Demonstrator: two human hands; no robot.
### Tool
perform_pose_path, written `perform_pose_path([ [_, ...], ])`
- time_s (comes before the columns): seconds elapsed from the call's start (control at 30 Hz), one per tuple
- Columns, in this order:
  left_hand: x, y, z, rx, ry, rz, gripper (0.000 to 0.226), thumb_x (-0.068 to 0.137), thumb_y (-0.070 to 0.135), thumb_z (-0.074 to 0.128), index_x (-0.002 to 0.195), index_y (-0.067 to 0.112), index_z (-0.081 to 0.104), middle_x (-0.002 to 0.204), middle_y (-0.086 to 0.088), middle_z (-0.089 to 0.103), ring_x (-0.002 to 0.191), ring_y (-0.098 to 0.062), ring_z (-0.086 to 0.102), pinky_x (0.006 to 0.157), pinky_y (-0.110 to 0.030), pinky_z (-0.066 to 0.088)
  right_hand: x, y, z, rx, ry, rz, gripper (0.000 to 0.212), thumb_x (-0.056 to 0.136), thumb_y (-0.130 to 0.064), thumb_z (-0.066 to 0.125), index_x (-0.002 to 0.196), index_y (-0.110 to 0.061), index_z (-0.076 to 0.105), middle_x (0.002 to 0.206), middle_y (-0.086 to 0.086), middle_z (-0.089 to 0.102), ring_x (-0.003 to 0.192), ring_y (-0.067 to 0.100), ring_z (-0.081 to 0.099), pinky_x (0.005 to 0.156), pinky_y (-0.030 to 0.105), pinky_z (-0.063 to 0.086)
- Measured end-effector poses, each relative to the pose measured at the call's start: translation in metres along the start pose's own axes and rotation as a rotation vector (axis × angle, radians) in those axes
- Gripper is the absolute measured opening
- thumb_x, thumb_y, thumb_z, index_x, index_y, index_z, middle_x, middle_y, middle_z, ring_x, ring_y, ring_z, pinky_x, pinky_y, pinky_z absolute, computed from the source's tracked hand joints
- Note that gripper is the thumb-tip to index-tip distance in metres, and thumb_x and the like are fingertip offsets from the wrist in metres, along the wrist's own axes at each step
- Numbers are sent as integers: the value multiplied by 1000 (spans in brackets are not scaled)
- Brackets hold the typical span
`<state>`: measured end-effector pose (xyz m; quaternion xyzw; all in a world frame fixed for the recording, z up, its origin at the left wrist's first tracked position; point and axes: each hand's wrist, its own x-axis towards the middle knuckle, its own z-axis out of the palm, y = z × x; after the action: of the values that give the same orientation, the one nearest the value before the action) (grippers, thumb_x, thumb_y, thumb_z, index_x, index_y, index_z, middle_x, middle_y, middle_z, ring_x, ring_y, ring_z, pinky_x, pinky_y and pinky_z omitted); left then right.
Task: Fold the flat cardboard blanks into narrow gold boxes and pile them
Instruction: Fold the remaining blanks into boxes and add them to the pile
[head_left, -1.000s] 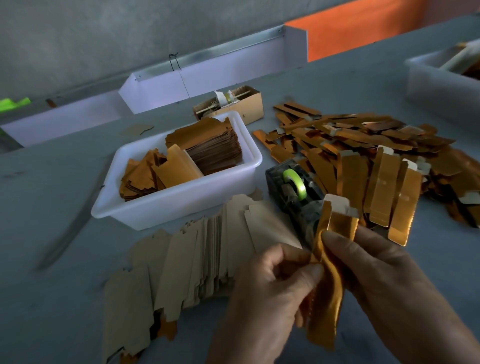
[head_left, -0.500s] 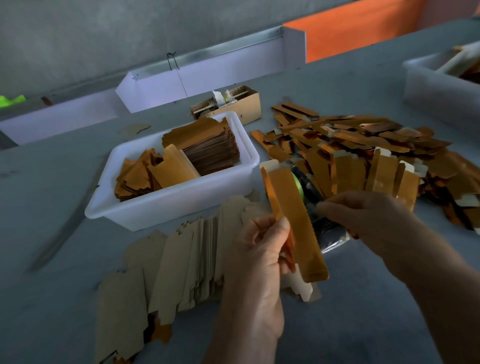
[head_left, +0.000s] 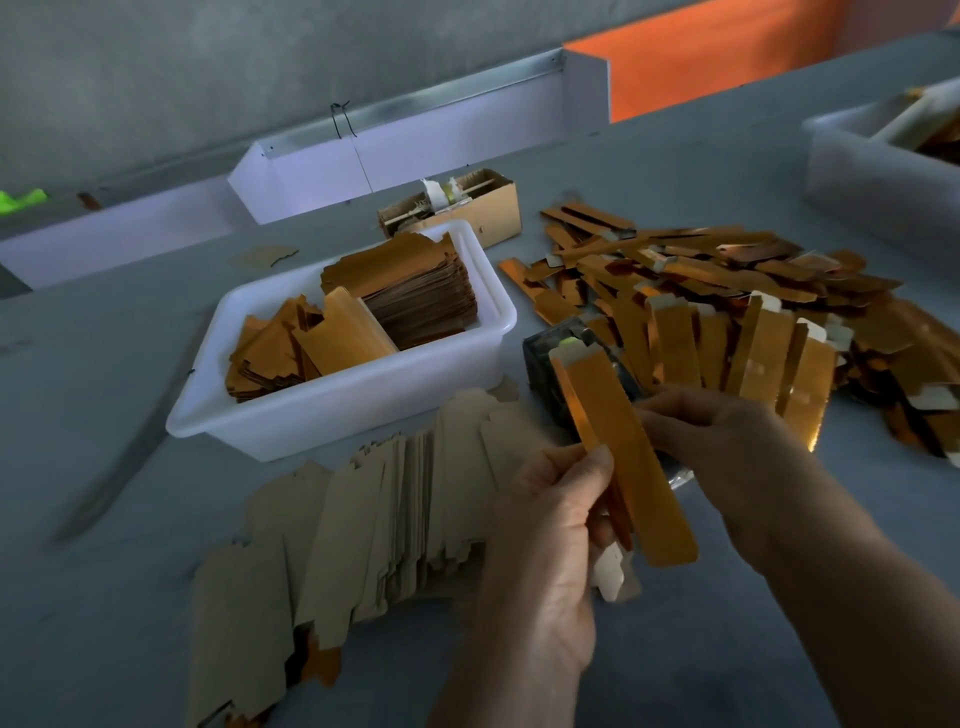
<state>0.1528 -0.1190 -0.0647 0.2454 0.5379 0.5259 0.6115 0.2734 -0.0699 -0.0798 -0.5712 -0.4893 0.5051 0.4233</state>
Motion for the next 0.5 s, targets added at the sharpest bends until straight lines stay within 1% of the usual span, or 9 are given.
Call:
perform_pose_path([
  [0.1, -1, -3, 1, 8, 1, 28, 21, 90, 14, 62, 69, 14, 68, 57, -2, 54, 40, -5, 42, 39, -15, 39, -4, 1, -3, 290, -57, 82, 15, 85, -24, 58, 82, -13, 68, 78, 4, 70, 75, 18, 65, 73, 34, 45],
  [0.17, -1, -4, 2, 29, 9, 57, 21, 90, 15, 62, 70, 15, 68, 58, -1, 59, 43, -6, 46, 41, -15, 41, -6, 0, -5, 324, -56, 69, 16, 87, -24, 57, 83, -12, 67, 81, 4, 69, 80, 19, 63, 76, 34, 45],
  [0.23, -1, -5, 3, 34, 13, 68, 18, 90, 15, 62, 73, 15, 70, 62, -1, 65, 51, -9, 55, 46, -17, 48, -9, -3, -6, 134, 27, 0, 14, 87, -25, 59, 81, -16, 68, 91, -6, 68, 86, 12, 60, 75, 27, 41],
  [0.3, 1, -7, 3, 41, 14, 79, 15, 90, 16, 62, 77, 16, 70, 68, -1, 69, 58, -10, 61, 53, -20, 52, -14, -1, -8, -108, 154, -100, 11, 85, -27, 63, 79, -20, 68, 104, -16, 58, 89, 3, 53, 71, 23, 38],
  [0.37, 2, -8, 3, 44, 8, 88, 13, 89, 15, 62, 79, 15, 70, 70, -2, 71, 59, -10, 64, 54, -21, 53, -20, 2, -8, -235, 218, -156, 9, 84, -26, 64, 77, -20, 66, 107, -15, 53, 85, 0, 50, 67, 20, 37],
  [0.43, 1, -8, 3, 48, 1, 98, 12, 89, 15, 63, 79, 14, 69, 69, -2, 71, 57, -9, 64, 51, -18, 51, -24, 6, -7, -337, 233, -173, 9, 85, -24, 64, 79, -17, 66, 105, -13, 51, 79, 2, 49, 63, 16, 34],
  [0.5, 1, -8, 3, 90, -2, 120, 10, 88, 18, 64, 79, 15, 68, 65, 0, 67, 54, -8, 60, 49, -17, 48, -24, 10, -6, -413, 255, -184, 9, 85, -24, 64, 81, -15, 67, 106, -11, 50, 82, 6, 50, 62, 15, 33],
])
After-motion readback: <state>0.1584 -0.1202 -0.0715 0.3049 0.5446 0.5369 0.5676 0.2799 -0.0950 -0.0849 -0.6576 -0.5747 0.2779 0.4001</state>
